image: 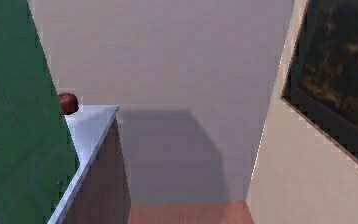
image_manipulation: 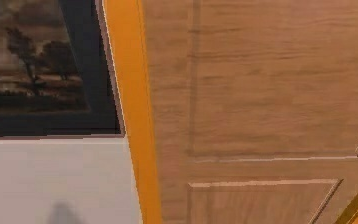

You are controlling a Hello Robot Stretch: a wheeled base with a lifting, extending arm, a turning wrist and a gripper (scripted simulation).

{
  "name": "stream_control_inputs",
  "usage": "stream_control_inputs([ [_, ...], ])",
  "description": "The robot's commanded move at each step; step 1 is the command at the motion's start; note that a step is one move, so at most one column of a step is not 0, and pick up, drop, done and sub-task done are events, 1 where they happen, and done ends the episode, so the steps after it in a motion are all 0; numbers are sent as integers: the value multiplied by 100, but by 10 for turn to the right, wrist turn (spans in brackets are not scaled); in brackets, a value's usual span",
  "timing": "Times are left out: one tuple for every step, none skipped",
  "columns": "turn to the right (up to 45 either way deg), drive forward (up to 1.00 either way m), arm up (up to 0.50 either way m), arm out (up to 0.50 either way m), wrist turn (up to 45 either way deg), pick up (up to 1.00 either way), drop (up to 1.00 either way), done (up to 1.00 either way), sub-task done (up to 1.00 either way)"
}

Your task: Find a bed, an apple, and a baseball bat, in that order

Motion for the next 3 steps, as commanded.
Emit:
stream_control_inputs([
  [0,30,0,0,0,0,0,0,0],
  [-390,0,0,0,0,0,0,0,0],
  [0,0,0,0,0,0,0,0,100],
])
